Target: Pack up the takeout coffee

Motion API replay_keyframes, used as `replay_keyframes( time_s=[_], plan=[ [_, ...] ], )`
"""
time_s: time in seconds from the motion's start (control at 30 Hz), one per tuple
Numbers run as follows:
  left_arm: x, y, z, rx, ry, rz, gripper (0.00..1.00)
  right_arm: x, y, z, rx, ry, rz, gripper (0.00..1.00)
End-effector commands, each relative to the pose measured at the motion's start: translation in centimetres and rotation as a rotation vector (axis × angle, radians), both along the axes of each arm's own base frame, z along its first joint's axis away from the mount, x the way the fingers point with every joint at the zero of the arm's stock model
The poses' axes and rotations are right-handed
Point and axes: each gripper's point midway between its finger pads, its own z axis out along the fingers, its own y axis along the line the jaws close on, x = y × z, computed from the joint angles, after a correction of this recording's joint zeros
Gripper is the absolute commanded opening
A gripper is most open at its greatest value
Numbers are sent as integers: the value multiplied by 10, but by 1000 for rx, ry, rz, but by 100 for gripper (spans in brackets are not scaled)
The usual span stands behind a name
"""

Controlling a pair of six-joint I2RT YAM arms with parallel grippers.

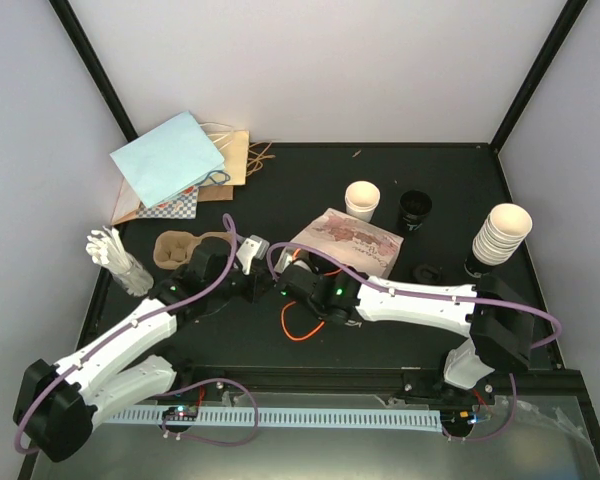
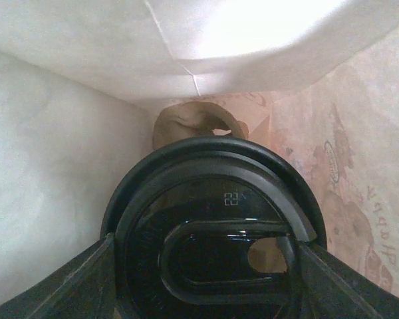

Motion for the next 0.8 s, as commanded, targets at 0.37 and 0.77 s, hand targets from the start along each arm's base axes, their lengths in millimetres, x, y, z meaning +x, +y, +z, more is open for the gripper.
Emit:
replay_keyframes(
  time_s=[0.37, 0.77],
  plan=[
    [-17, 1, 13, -31, 73, -15, 2, -14, 16, 8, 79, 10, 22, 47],
    [-24, 5, 12, -24, 99, -13, 1, -18, 26, 4, 57, -15, 54, 47]
  ],
)
